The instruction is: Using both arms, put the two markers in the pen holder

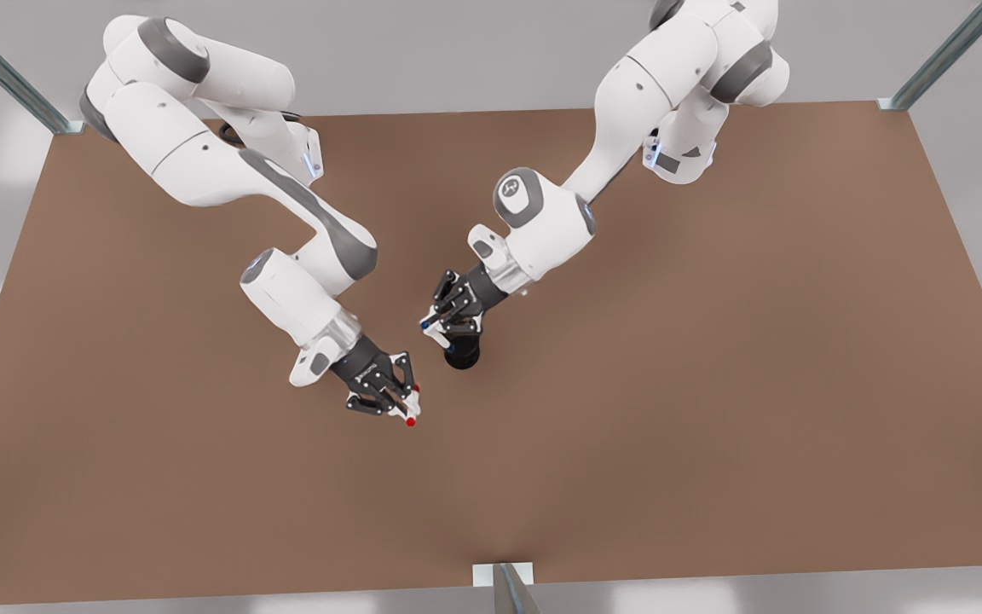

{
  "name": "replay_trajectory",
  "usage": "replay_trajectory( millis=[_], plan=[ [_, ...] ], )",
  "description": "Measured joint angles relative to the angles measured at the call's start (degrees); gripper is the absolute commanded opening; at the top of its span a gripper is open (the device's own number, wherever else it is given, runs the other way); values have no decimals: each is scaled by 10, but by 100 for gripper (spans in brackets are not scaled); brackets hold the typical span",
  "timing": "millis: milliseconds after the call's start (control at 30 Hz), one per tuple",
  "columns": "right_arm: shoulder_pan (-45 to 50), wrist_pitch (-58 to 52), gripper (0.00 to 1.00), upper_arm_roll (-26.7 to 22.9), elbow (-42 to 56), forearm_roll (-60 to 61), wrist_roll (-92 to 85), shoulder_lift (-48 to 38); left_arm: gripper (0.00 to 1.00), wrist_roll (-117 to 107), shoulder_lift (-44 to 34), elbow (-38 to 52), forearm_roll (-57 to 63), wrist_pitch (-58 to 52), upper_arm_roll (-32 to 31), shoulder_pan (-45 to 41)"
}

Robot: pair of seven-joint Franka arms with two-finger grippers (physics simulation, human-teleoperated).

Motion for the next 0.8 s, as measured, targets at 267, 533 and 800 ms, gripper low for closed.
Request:
replay_trajectory(
  millis=[267, 533, 800],
  plan=[
    [2, 67, 24, 1, -8, -2, 26, 8, 21, 26, 26, -16, -21, 38, 0, -27],
    [2, 101, 24, 1, -7, -15, 41, 27, 21, 42, 19, -61, -27, 71, -1, -32],
    [-1, 116, 24, 1, -6, -24, 52, 29, 100, 53, 27, -63, -58, 80, 0, -51]
  ],
)
